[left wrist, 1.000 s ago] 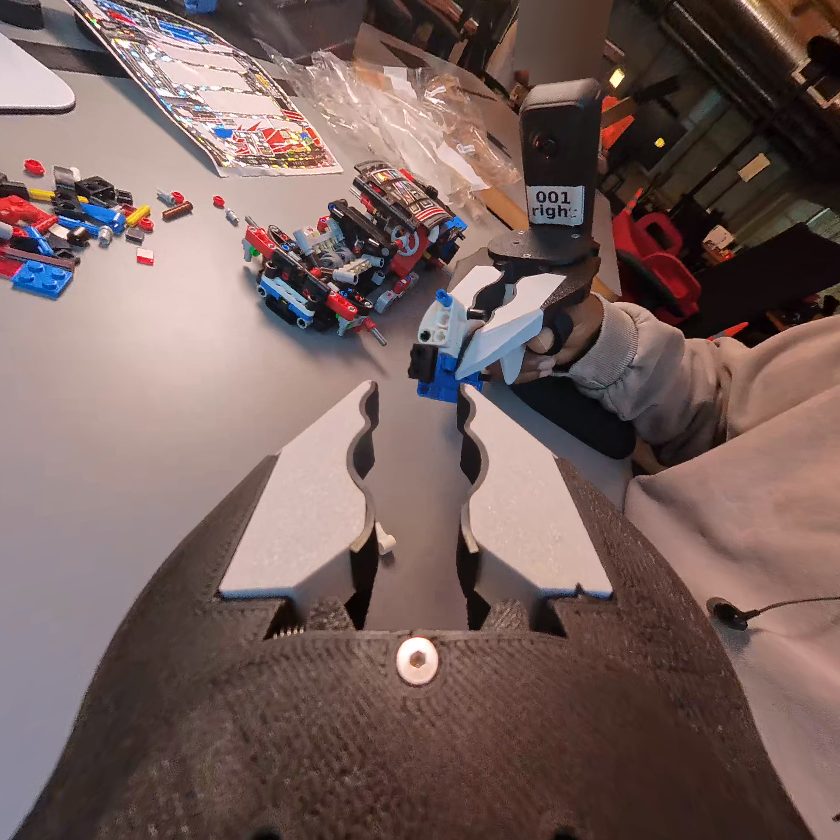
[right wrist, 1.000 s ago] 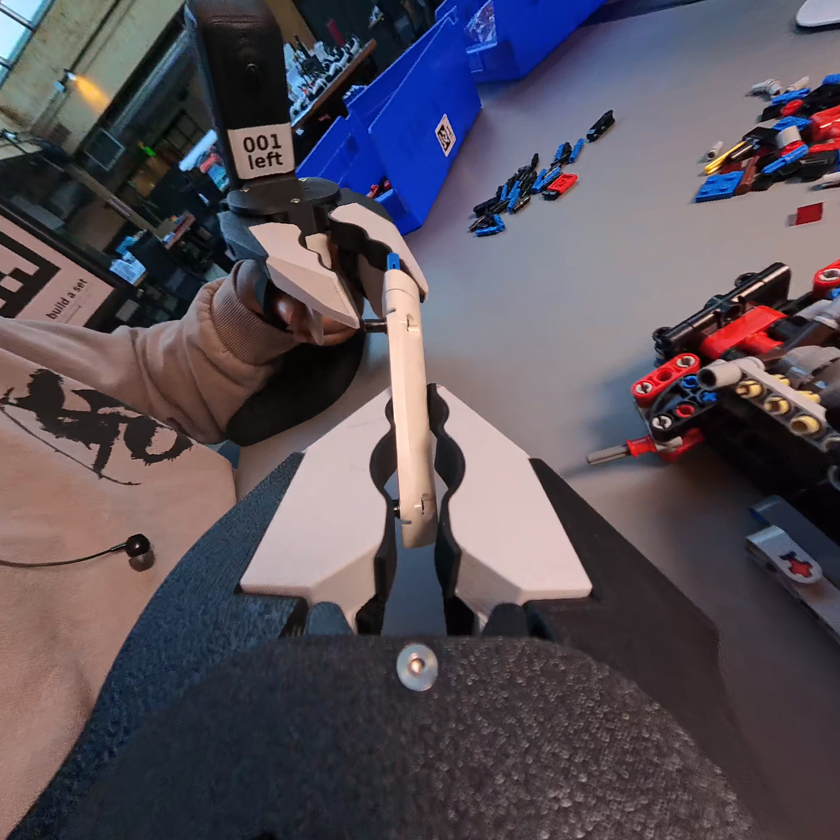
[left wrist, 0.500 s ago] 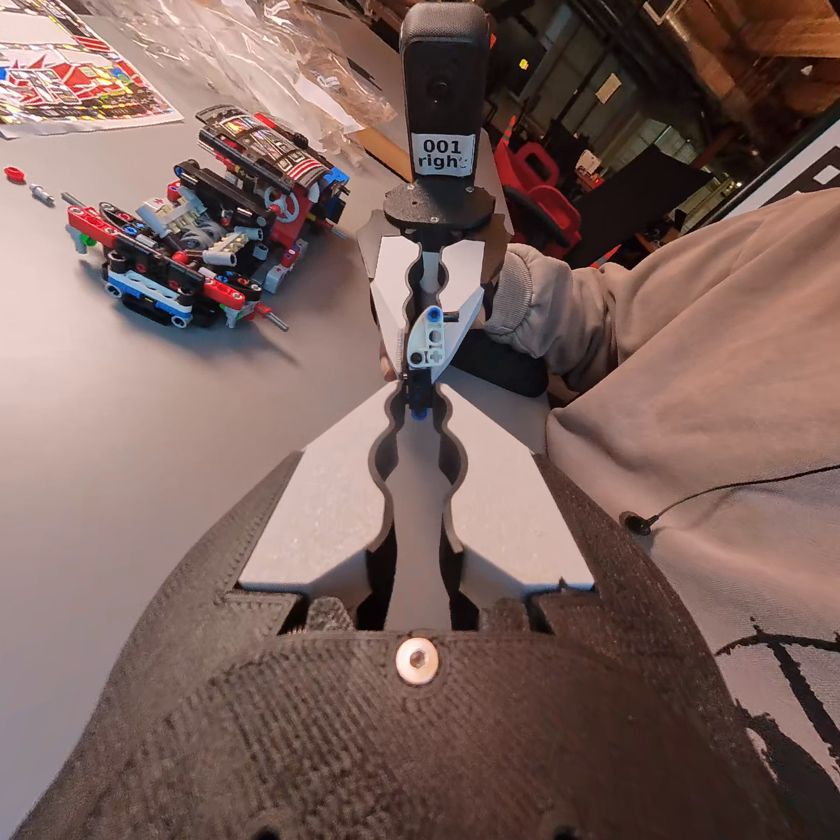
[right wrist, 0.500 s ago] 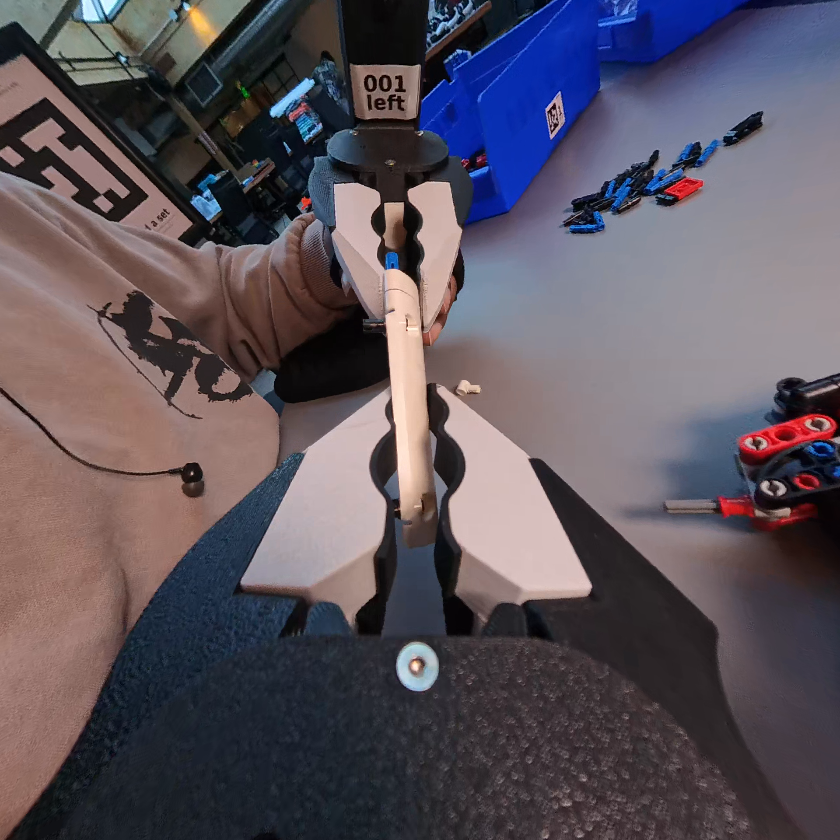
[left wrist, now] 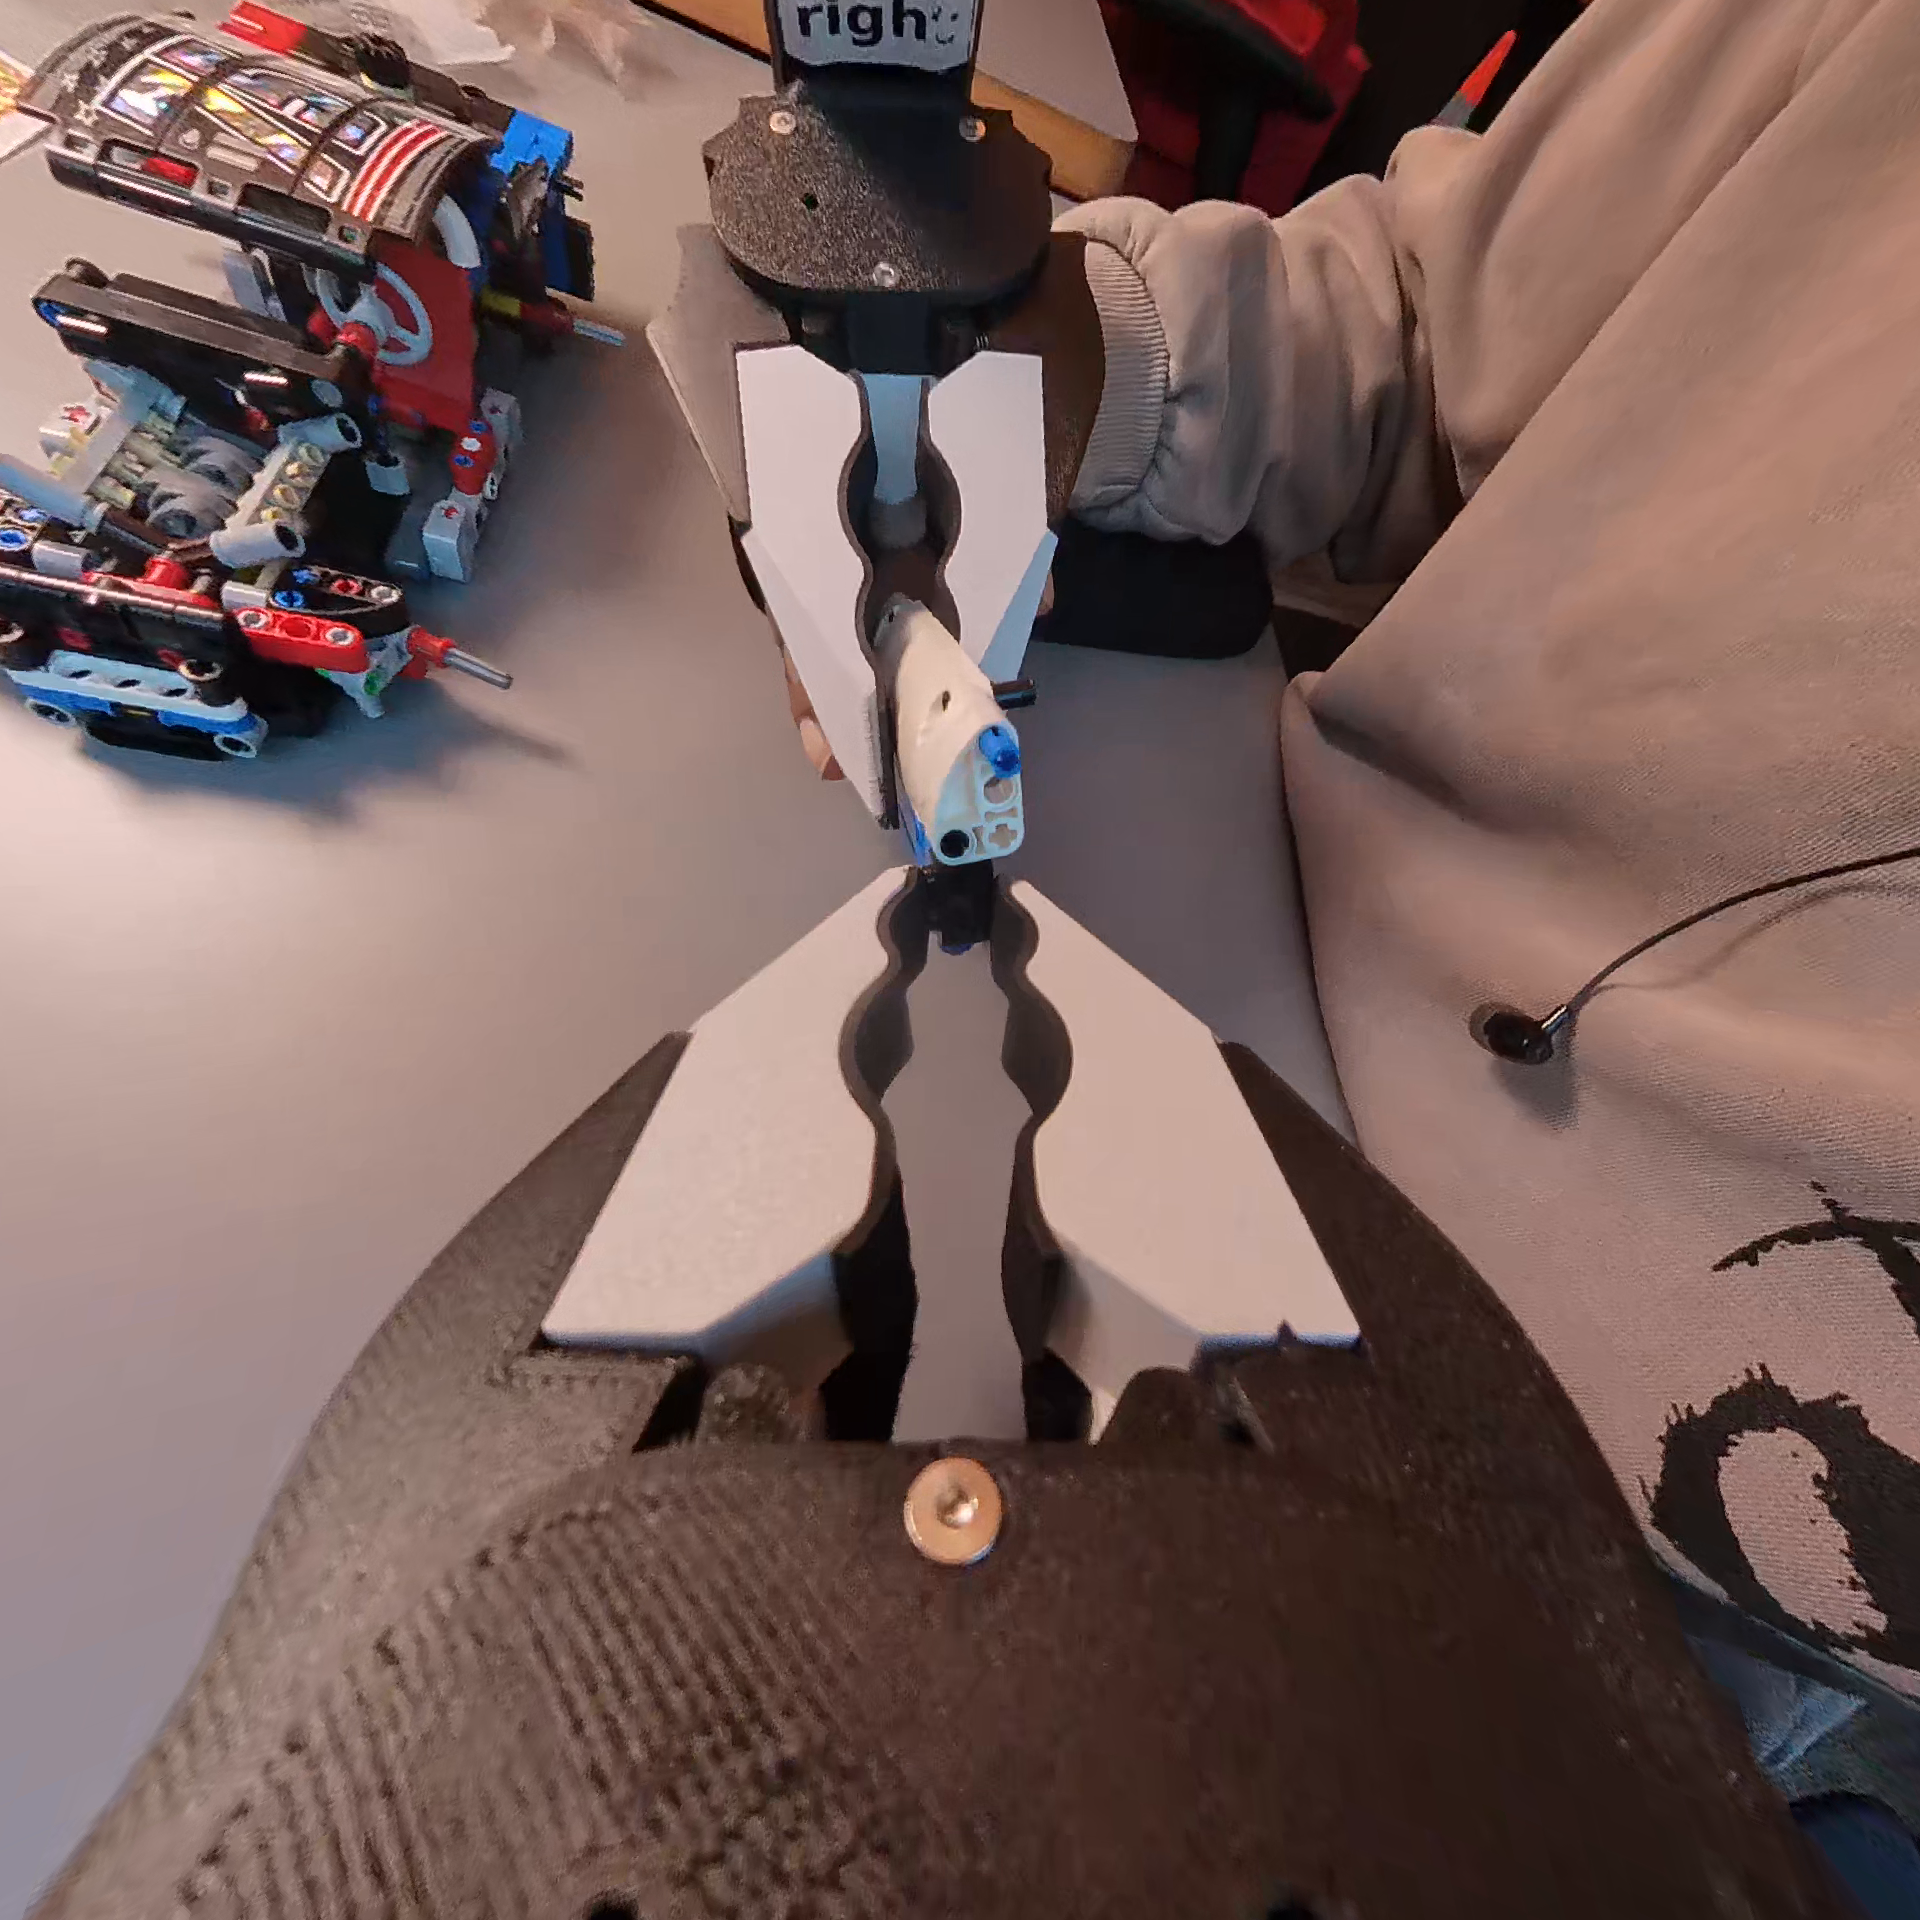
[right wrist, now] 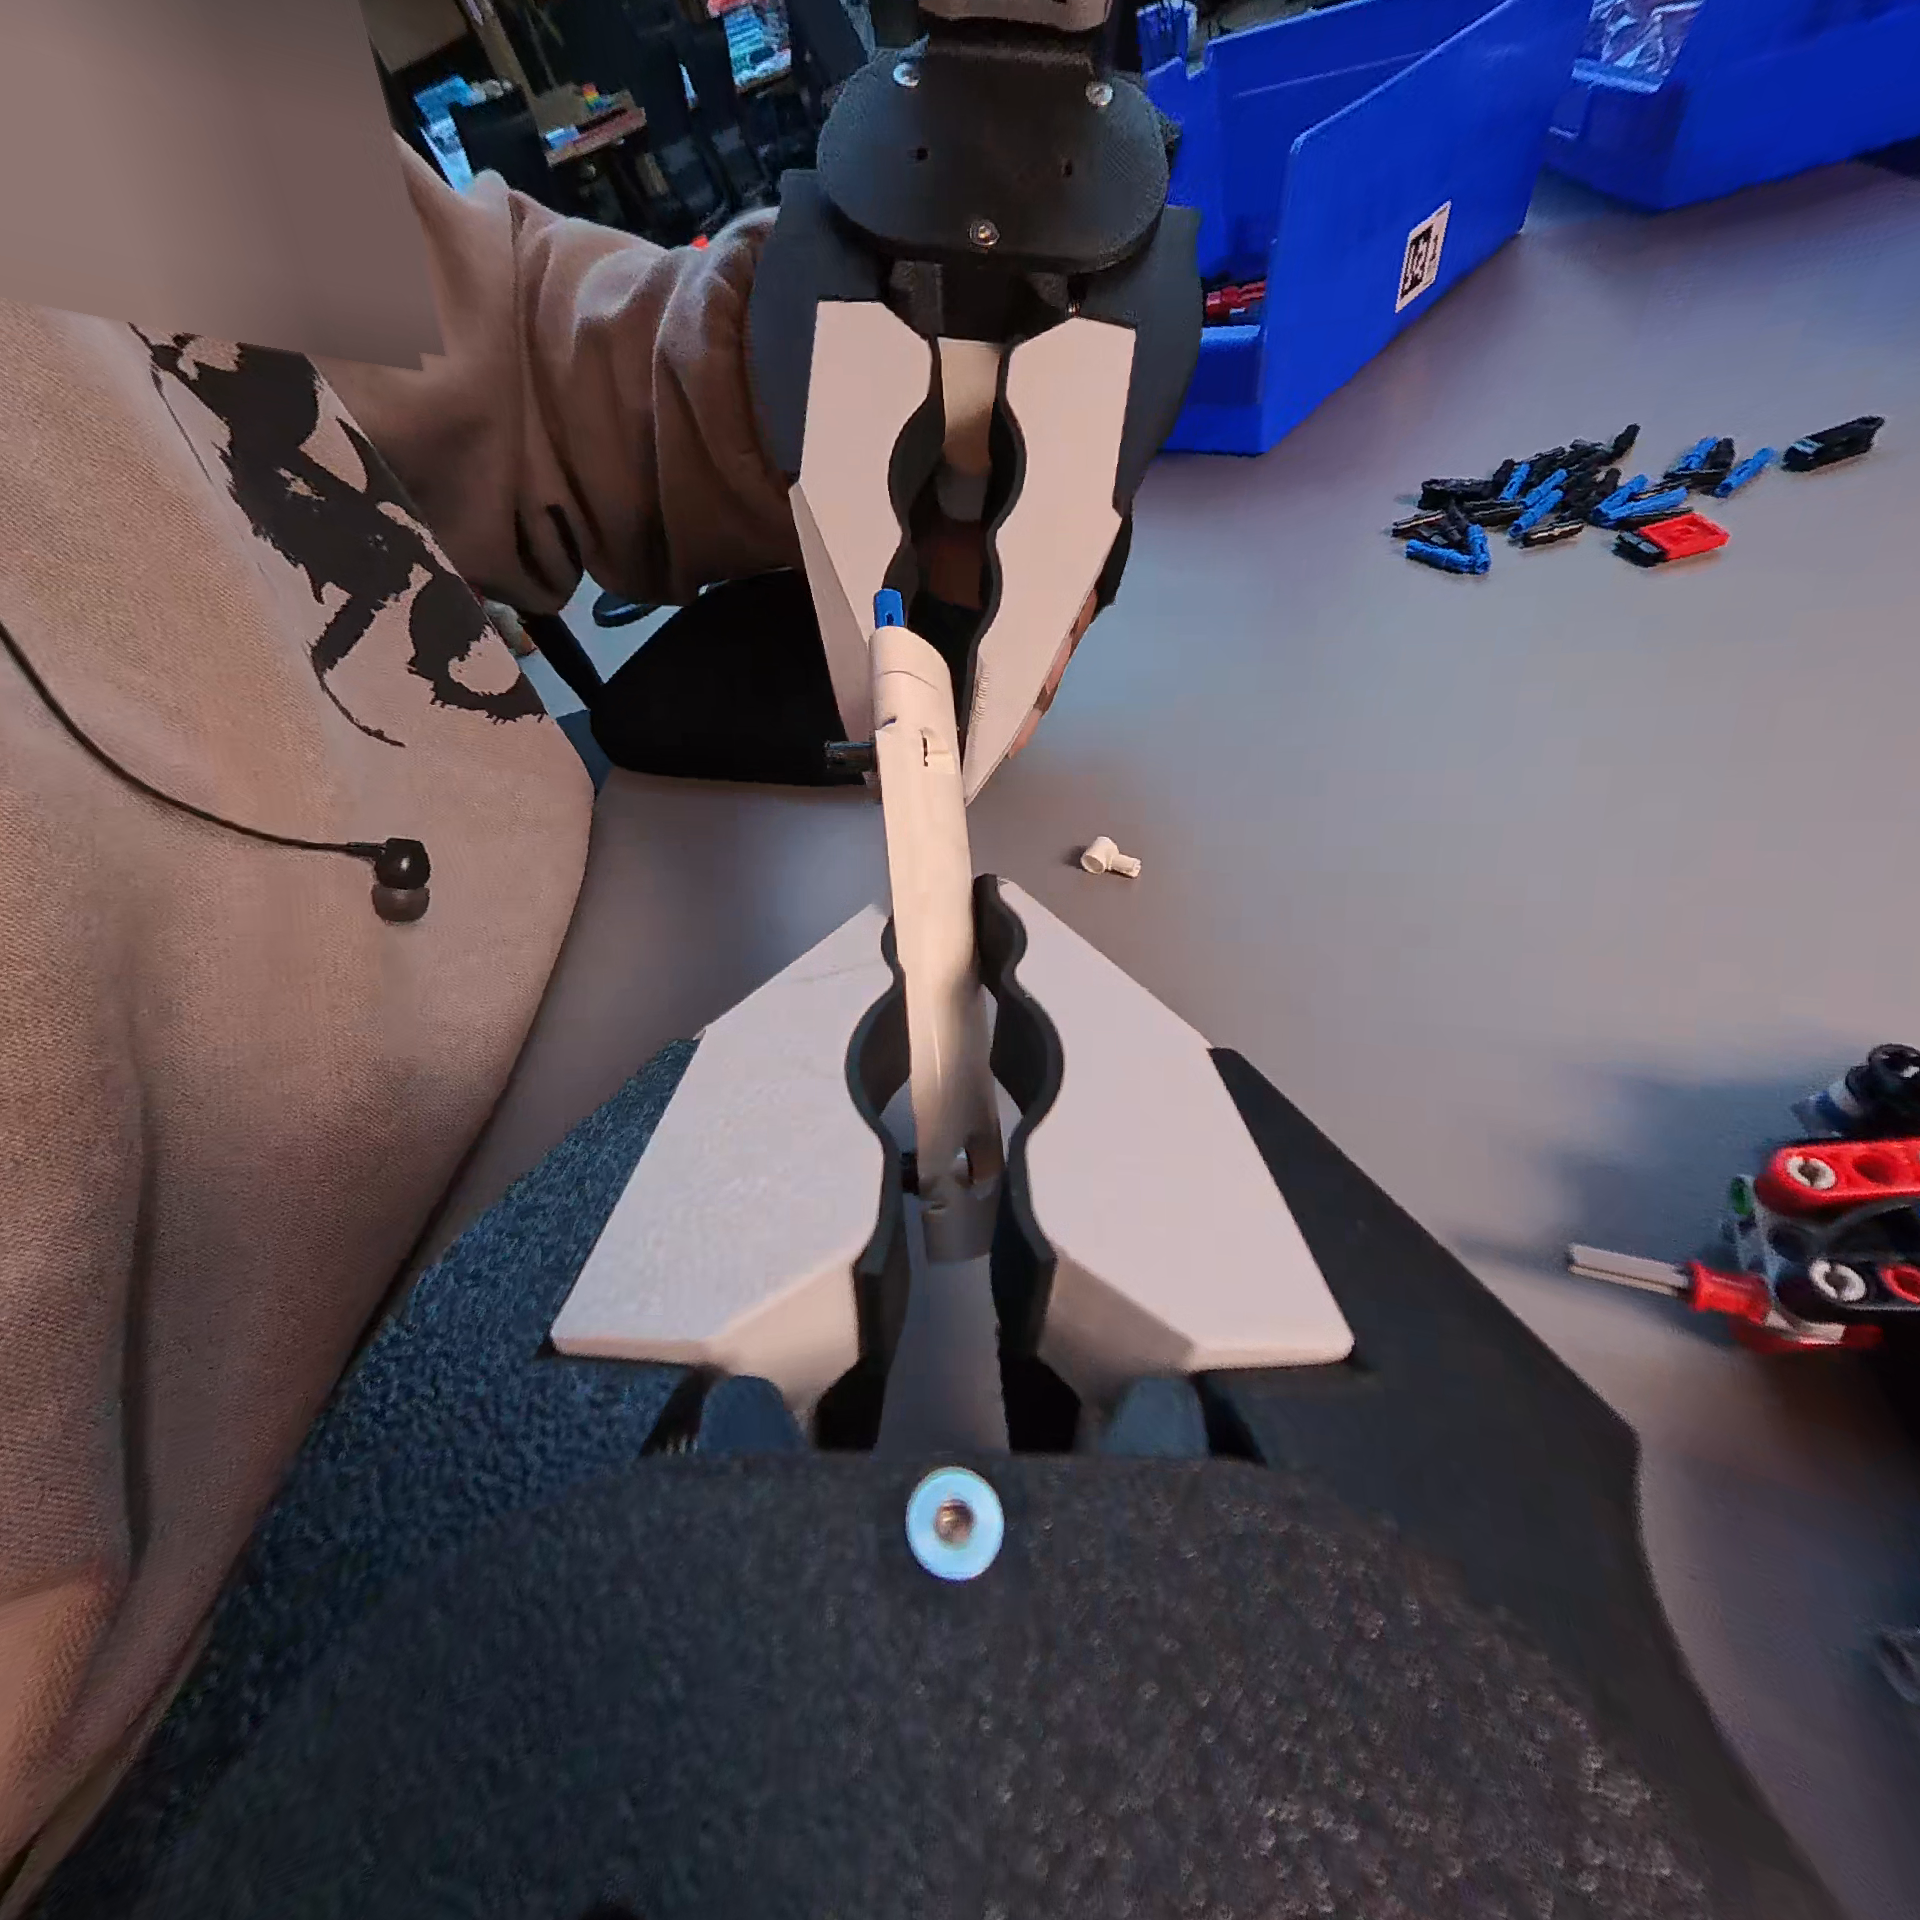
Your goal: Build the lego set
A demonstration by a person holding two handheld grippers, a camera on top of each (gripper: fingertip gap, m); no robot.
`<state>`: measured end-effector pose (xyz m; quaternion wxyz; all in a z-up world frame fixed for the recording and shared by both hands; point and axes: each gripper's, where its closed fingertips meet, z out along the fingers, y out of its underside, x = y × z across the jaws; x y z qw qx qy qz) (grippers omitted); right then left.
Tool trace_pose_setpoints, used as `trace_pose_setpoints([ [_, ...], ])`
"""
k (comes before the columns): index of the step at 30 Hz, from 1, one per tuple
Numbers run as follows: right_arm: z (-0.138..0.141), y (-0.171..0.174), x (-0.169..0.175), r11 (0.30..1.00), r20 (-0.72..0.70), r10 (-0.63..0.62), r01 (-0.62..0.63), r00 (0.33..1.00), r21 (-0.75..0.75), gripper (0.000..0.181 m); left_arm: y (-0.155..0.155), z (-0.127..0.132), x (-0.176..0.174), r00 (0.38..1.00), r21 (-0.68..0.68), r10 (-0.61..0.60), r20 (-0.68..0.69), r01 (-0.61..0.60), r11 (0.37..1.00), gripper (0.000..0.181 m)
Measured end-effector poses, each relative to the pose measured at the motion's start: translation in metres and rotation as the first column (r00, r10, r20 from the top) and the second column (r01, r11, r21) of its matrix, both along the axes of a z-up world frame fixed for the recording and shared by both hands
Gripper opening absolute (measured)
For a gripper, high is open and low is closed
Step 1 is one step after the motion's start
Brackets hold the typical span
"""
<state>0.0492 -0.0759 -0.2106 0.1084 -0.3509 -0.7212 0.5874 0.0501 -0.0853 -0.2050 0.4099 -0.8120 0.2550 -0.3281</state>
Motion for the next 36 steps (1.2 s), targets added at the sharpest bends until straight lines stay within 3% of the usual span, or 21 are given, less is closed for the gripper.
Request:
trace_pose_setpoints([
  [3,-0.005,0.0,-0.002,1.0,0.035,0.0,0.0,0.999,0.003,0.007,0.0,-0.004,-0.002,0.999,-0.022,0.024,0.029,-0.023,0.999,0.01],
  [6,-0.006,0.0,-0.006,0.995,0.133,0.021,-0.007,0.991,-0.101,0.008,0.0,-0.001,-0.008,0.996,-0.024,0.066,0.06,-0.064,0.998,0.013],
  [8,-0.009,0.002,-0.008,0.99,0.202,0.026,0.002,0.979,-0.14,0.008,0.0,0.006,-0.012,0.986,-0.029,0.1,0.131,-0.097,0.995,0.026],
  [11,-0.005,0.001,-0.009,0.971,0.324,0.071,0.01,0.943,-0.241,0.008,0.0,0.012,-0.016,0.963,-0.067,0.146,0.228,-0.135,0.989,0.029],
  [16,0.004,-0.001,-0.009,0.943,0.428,0.146,0.005,0.892,-0.332,0.008,0.002,0.015,-0.021,0.939,-0.09,0.216,0.269,-0.199,0.976,0.022],
  [22,0.011,-0.003,-0.015,0.951,0.419,0.109,0.028,0.902,-0.307,0.008,0.005,0.02,-0.026,0.867,-0.179,0.293,0.404,-0.239,0.954,0.01],
  [29,0.039,0.013,-0.023,0.896,0.262,-0.034,0.145,0.964,-0.419,0.028,0.01,0.042,-0.045,0.755,-0.106,0.337,0.563,-0.339,0.935,0.009],
  [36,0.045,0.013,-0.026,0.868,0.214,-0.105,0.195,0.971,-0.457,0.029,0.015,0.054,-0.053,0.665,-0.088,0.345,0.663,-0.389,0.917,0.009],
])
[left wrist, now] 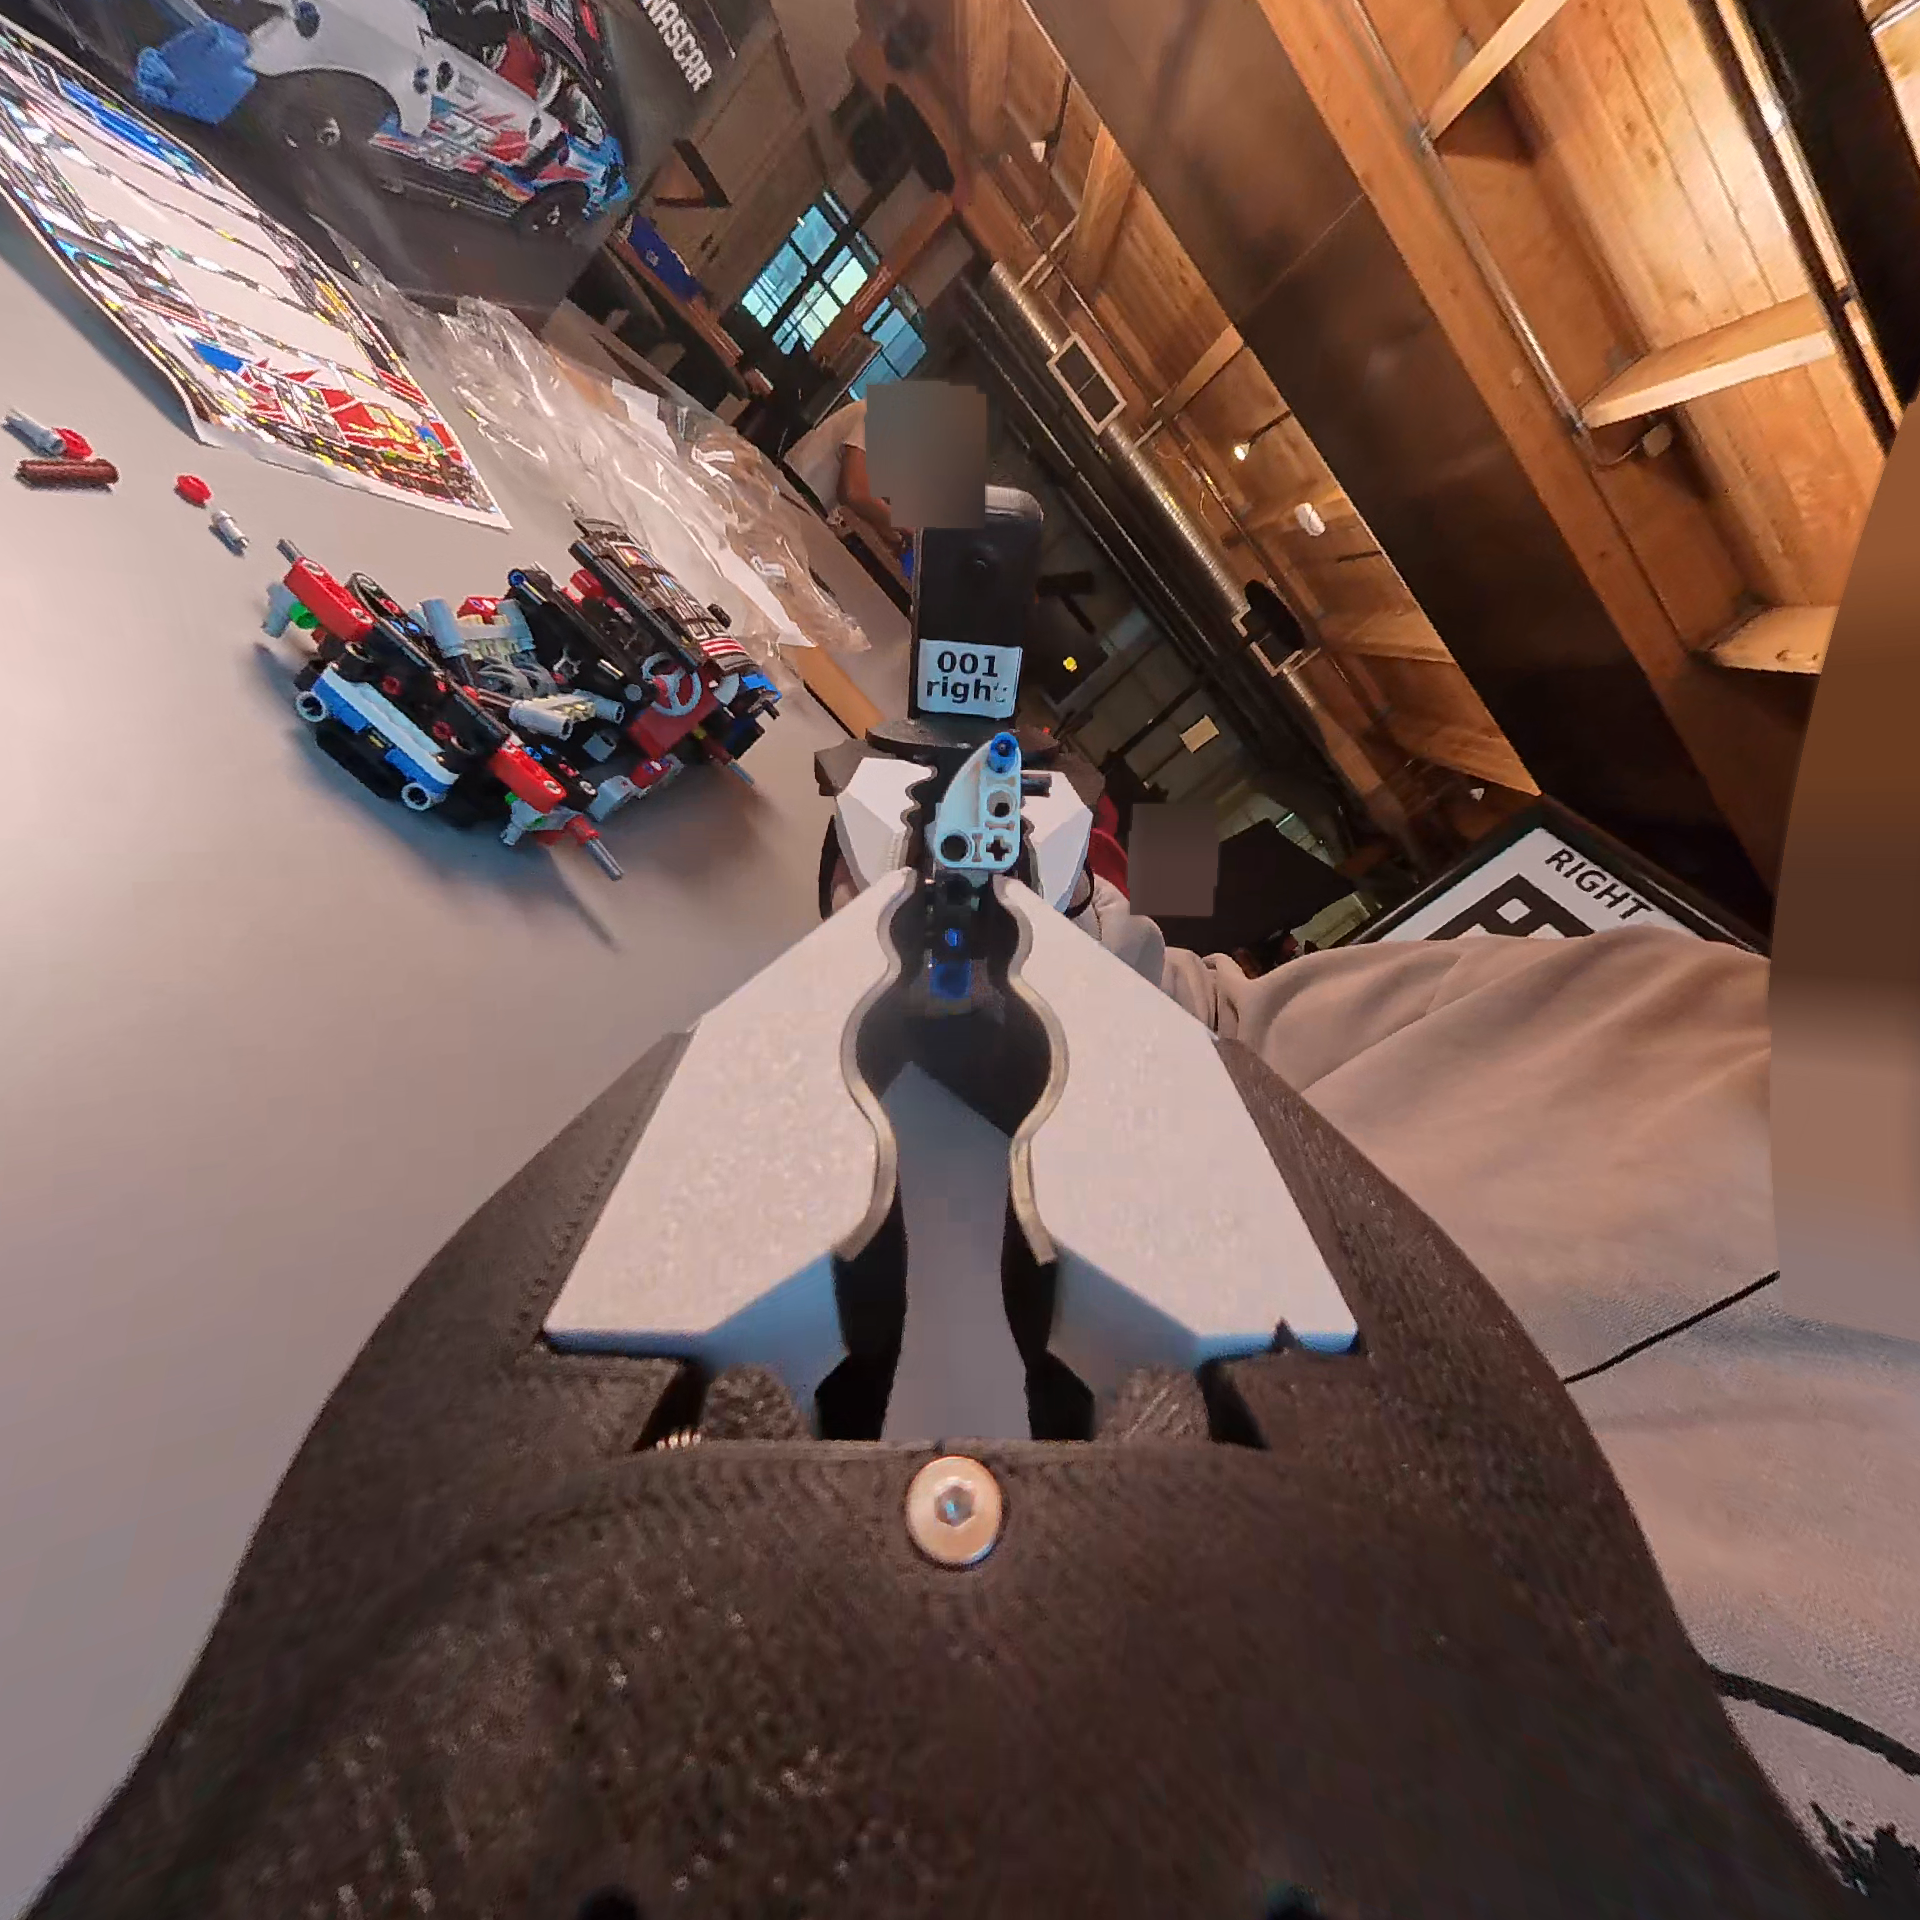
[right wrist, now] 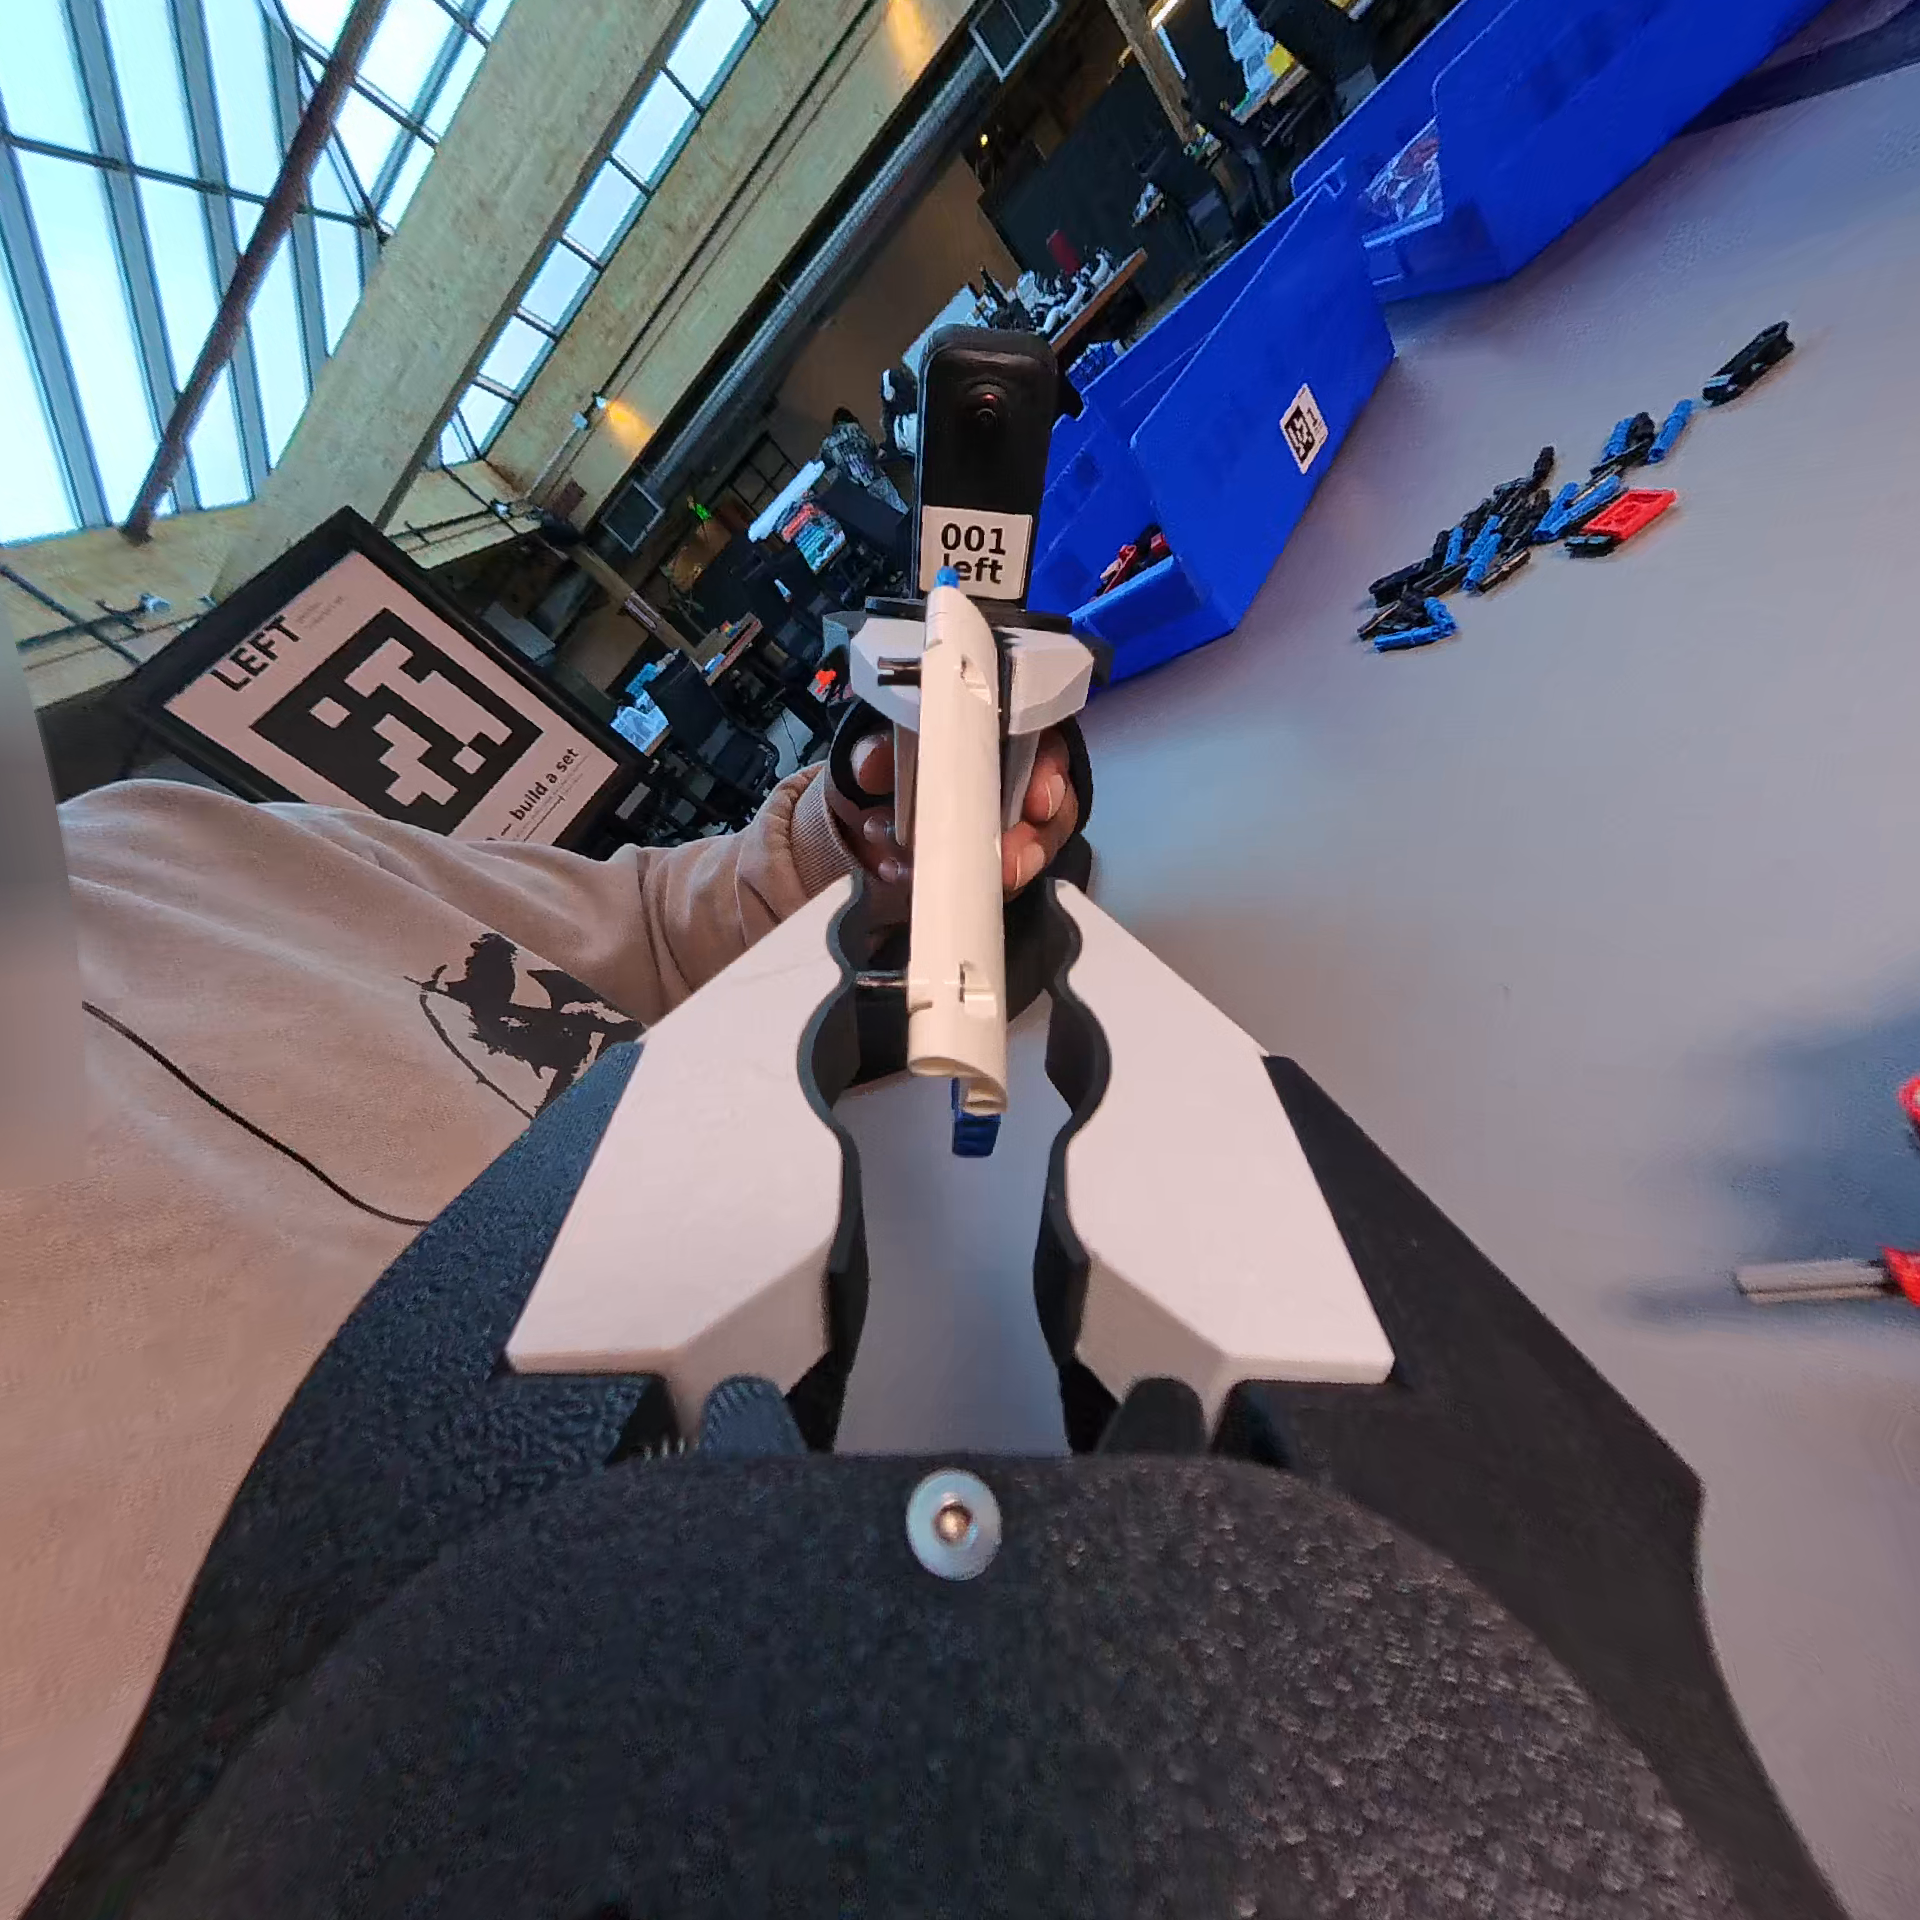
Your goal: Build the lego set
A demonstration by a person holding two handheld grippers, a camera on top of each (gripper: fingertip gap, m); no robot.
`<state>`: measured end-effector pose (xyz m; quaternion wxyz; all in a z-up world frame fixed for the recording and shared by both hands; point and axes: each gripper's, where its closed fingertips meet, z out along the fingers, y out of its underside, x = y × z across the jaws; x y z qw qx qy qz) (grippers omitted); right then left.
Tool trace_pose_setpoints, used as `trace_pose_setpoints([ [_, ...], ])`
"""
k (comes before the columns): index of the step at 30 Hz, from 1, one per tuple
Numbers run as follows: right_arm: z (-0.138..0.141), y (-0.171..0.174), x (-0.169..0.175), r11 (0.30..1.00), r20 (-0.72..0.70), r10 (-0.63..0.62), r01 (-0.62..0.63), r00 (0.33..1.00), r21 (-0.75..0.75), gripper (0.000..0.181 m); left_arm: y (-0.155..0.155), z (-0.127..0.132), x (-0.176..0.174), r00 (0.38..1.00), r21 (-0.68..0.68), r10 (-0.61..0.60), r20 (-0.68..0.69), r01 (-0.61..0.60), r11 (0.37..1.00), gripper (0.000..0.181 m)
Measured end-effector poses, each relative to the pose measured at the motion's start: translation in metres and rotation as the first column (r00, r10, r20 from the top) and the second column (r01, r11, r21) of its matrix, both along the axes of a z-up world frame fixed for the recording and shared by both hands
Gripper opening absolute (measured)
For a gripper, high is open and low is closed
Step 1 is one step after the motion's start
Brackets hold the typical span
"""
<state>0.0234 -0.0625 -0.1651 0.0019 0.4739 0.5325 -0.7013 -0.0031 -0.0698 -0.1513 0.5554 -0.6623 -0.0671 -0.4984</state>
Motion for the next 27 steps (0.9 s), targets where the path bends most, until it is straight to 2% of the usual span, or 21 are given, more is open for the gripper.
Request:
trace_pose_setpoints([
  [4,0.001,-0.001,0.0,1.0,-0.015,0.002,-0.002,1.0,0.009,0.033,0.001,0.003,-0.004,0.999,0.017,0.022,0.025,-0.022,1.0,0.008],
  [7,0.005,0.009,0.001,0.999,-0.036,-0.032,0.032,0.999,-0.005,0.042,0.0,0.008,-0.014,0.995,0.037,0.054,0.082,-0.057,0.998,0.008],
  [12,0.012,0.014,-0.009,0.992,-0.073,-0.12,0.117,0.99,-0.049,0.039,0.008,0.01,-0.024,0.97,0.033,0.128,0.208,-0.138,0.99,0.008],
  [13,0.014,0.015,-0.013,0.988,-0.078,-0.145,0.14,0.986,-0.065,0.035,0.011,0.008,-0.022,0.966,0.025,0.134,0.22,-0.143,0.989,0.008],
  [15,0.012,0.02,-0.021,0.98,-0.063,-0.189,0.185,0.98,-0.069,0.012,0.016,0.005,-0.017,0.97,0.018,0.144,0.197,-0.151,0.988,0.008],
  [16,0.009,0.022,-0.022,0.981,-0.064,-0.193,0.191,0.979,-0.043,0.011,0.017,0.004,-0.017,0.971,0.016,0.154,0.181,-0.16,0.987,0.008],
  [19,0.007,0.028,-0.02,0.982,-0.062,-0.187,0.187,0.98,-0.008,0.009,0.014,-0.004,-0.015,0.991,-0.018,0.134,0.011,-0.133,0.991,0.012],
  [21,0.01,0.043,-0.017,0.976,-0.066,-0.216,0.214,0.974,-0.034,0.009,0.007,-0.024,-0.016,0.966,-0.098,0.106,-0.234,-0.131,0.987,0.025],
  [24,0.01,0.067,-0.01,0.965,-0.05,-0.254,0.25,0.966,-0.076,0.009,-0.011,-0.062,-0.012,0.843,-0.233,-0.003,-0.538,-0.145,0.962,0.03],
  [27,0.009,0.08,-0.007,0.955,-0.039,-0.283,0.278,0.958,-0.102,0.01,-0.027,-0.089,-0.003,0.716,-0.332,-0.118,-0.688,-0.167,0.928,0.027],
])
